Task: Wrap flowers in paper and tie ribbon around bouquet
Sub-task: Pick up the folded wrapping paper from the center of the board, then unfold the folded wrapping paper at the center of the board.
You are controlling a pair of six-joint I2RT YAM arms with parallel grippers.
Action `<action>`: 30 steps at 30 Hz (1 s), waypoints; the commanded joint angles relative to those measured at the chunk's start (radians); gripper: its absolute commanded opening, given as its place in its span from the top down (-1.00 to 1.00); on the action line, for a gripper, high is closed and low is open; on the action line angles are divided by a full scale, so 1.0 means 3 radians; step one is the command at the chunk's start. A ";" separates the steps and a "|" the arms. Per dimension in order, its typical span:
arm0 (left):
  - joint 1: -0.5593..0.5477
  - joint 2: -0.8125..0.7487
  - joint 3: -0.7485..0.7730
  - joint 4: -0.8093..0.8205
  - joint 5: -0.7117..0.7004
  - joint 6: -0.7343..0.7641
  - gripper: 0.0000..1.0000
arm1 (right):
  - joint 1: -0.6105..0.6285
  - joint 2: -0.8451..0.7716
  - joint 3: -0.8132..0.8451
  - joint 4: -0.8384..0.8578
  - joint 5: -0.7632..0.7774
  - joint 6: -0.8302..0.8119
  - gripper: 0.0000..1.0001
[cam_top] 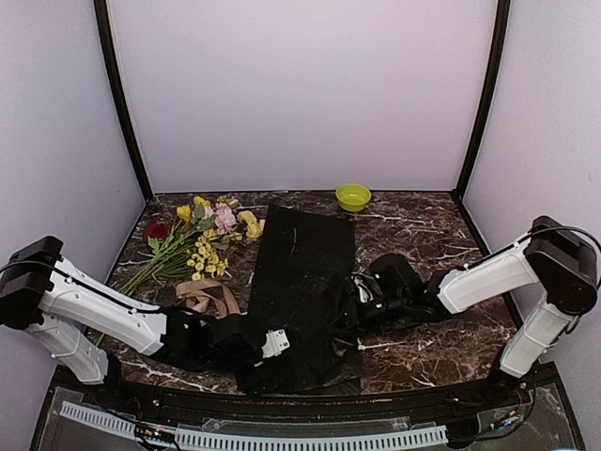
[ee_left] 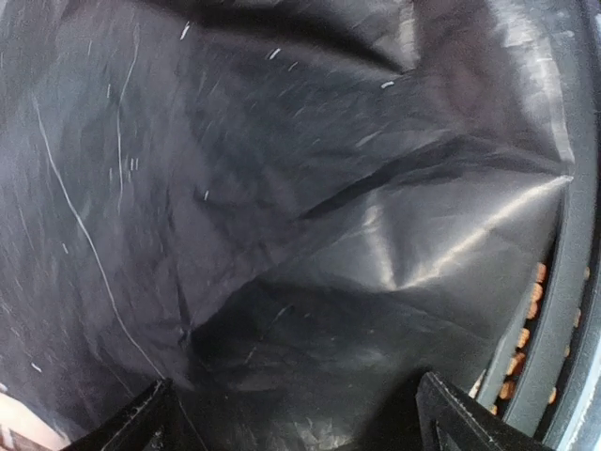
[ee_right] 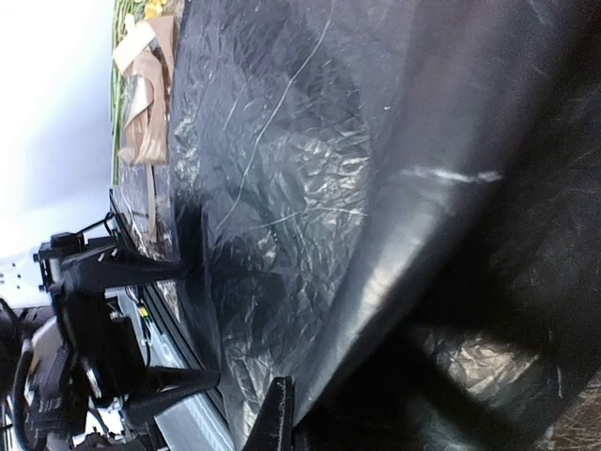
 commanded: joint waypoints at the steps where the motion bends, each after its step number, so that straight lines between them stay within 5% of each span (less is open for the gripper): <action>1: -0.0170 -0.0374 0.0004 0.0255 -0.0193 0.0447 -0.80 | 0.0045 -0.0066 0.0129 0.0034 0.0019 0.0019 1.00; 12: -0.0584 -0.0312 0.0247 0.0497 -0.0613 0.0940 -0.86 | 0.0185 -0.0611 0.0368 -0.0333 0.0213 0.0080 1.00; 19: -0.0589 -0.0135 0.0335 0.0622 -0.1433 0.1005 -0.76 | 0.0292 -0.0801 0.0519 -0.0663 0.0520 0.0014 1.00; 23: -0.0589 -0.0197 0.0311 0.0752 -0.1570 0.0957 -0.29 | 0.0312 -0.0986 0.0584 -0.0966 0.0657 -0.0092 1.00; 28: -0.0589 -0.0324 0.0284 0.0832 -0.1527 0.0763 0.70 | 0.0312 -0.1207 0.0726 -0.1324 0.0817 -0.0261 1.00; 30: -0.0587 -0.0407 0.0292 0.0824 -0.1530 0.0622 0.98 | 0.0307 -0.1317 0.0824 -0.1531 0.0946 -0.0359 0.80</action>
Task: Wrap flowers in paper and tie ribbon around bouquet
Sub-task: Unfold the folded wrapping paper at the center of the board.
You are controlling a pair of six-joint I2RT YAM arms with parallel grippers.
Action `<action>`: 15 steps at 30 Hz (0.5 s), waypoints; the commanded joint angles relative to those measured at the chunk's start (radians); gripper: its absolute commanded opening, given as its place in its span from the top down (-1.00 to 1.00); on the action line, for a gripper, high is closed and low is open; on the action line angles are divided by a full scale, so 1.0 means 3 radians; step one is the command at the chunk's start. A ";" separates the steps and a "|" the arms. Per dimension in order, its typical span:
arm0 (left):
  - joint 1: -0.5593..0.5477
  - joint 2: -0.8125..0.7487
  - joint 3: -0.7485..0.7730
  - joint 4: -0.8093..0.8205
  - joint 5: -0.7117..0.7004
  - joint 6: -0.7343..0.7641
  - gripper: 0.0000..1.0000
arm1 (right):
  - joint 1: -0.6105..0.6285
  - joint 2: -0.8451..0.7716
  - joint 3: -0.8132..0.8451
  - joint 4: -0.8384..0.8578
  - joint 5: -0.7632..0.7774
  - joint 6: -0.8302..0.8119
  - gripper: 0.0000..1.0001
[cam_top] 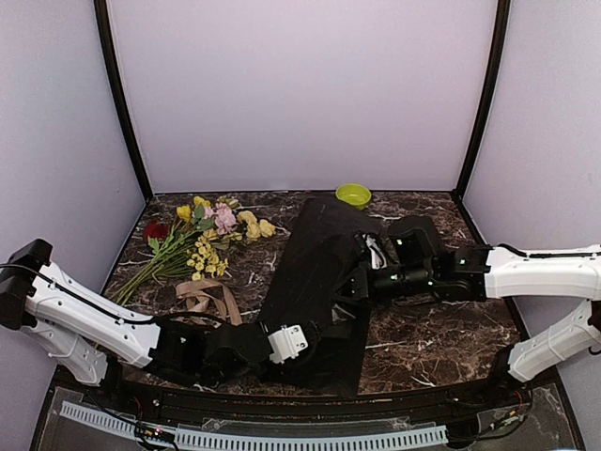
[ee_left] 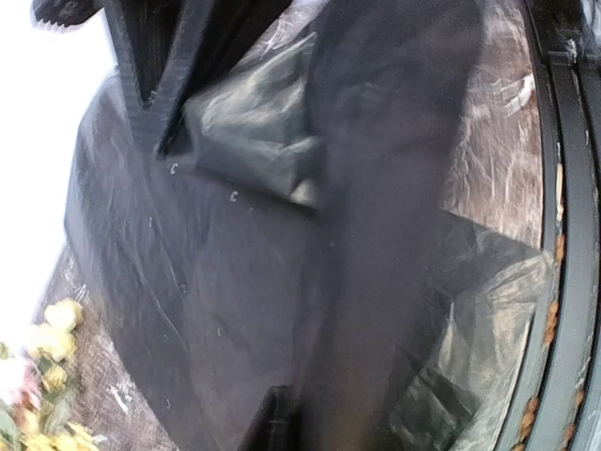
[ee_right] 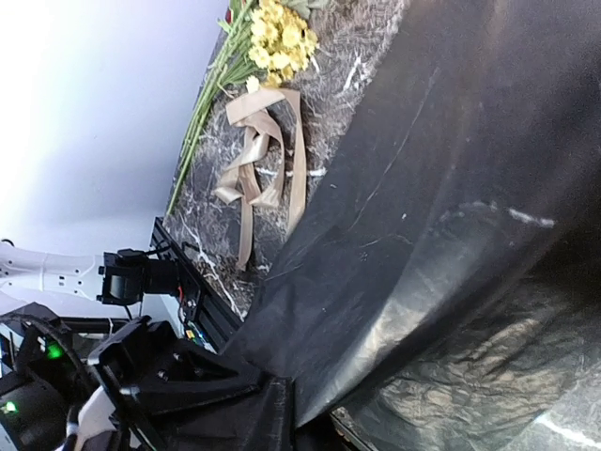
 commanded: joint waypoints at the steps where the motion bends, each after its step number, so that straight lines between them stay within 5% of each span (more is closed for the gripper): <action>1: 0.0008 -0.0303 0.0042 0.0112 -0.0092 -0.0318 1.00 | 0.0015 -0.0284 0.0314 -0.0475 0.0358 -0.0281 0.61; 7: 0.0370 -0.1187 -0.0514 0.0605 0.0231 -0.1353 1.00 | -0.0266 -0.0814 0.0552 -0.1215 0.0929 -0.0630 0.00; 11: 0.0659 -0.1964 -0.1096 0.0816 0.0023 -0.2100 1.00 | -0.0668 -0.1146 0.0412 -0.1314 0.1024 -0.0784 -0.16; 15: 0.0880 -0.2511 -0.1341 0.0279 -0.0115 -0.2749 1.00 | -0.0968 -0.1032 0.0280 -0.1320 0.1049 -0.1010 -0.18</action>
